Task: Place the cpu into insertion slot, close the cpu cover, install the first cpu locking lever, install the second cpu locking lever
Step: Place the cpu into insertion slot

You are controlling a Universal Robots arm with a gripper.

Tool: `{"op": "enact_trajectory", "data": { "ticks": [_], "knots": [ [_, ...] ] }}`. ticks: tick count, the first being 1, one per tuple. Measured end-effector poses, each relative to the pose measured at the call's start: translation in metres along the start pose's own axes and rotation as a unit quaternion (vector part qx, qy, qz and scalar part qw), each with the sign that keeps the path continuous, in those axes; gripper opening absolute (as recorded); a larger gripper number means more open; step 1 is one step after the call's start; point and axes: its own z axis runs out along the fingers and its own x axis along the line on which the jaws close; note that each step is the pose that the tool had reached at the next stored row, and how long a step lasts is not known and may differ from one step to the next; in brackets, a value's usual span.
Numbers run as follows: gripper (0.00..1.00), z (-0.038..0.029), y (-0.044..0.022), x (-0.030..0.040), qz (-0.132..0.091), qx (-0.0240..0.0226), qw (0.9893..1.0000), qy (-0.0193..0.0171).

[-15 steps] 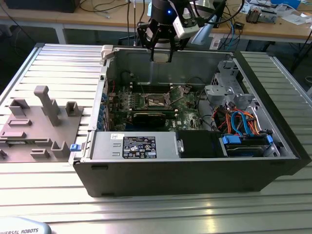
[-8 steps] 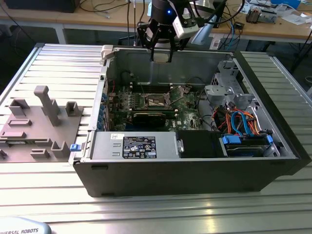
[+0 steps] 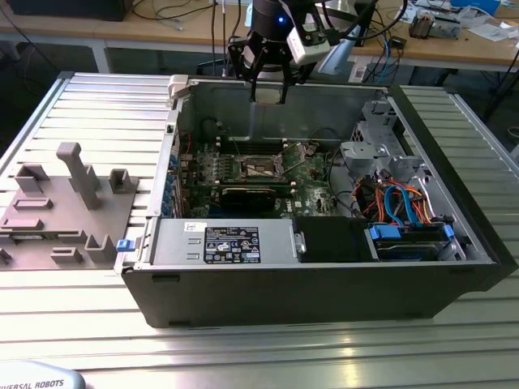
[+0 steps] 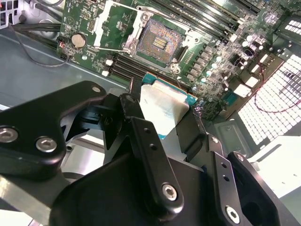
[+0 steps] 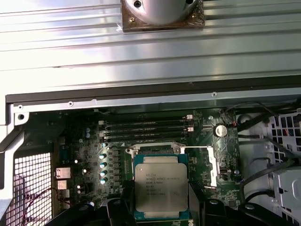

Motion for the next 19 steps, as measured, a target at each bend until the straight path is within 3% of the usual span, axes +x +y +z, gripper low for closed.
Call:
{"op": "enact_trajectory", "data": {
  "ticks": [19],
  "knots": [
    [0.54, 0.0001, 0.0, 0.0, 0.008, -0.0002, 1.0, -0.0007]
  ]
}}
